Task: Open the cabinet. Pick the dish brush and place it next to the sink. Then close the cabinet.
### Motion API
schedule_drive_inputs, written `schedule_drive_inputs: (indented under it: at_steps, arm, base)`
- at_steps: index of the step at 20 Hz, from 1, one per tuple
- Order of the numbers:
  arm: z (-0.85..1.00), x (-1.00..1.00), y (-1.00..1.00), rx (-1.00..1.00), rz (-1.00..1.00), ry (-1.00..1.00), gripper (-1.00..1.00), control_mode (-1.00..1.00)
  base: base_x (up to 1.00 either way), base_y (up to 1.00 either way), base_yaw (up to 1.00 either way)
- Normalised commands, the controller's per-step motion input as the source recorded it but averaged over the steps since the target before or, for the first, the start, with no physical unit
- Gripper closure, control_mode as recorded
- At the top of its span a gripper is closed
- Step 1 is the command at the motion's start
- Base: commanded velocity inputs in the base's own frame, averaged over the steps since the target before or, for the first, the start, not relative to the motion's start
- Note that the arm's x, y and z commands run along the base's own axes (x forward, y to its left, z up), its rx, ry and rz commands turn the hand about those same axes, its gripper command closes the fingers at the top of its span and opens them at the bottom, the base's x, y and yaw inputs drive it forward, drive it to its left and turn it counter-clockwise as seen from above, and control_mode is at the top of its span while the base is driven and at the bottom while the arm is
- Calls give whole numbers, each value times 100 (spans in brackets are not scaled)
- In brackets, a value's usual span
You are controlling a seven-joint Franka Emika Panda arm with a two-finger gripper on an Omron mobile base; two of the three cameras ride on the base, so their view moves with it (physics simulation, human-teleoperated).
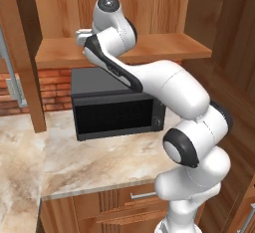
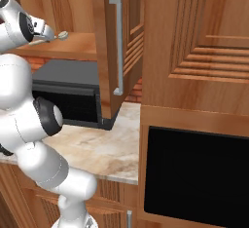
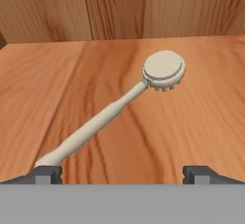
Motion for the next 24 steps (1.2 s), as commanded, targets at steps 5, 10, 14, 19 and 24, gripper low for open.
schedule_drive_inputs:
  at_steps: [5, 10, 14, 19, 24]
  arm:
    - [0, 18, 0, 0, -5, 0, -100, -100]
    - [0, 21, 0, 0, -7, 1, -100, -100]
    - [0, 10, 0, 0, -7, 3, -100, -100]
    - [0, 2, 1, 0, -6, 5, -100, -100]
    - [0, 3, 16, 0, -1, 2, -100, -100]
  base:
    - [0, 0, 0]
    - [0, 0, 0]
    - [0, 0, 0]
    - [0, 0, 0]
    - [0, 0, 0]
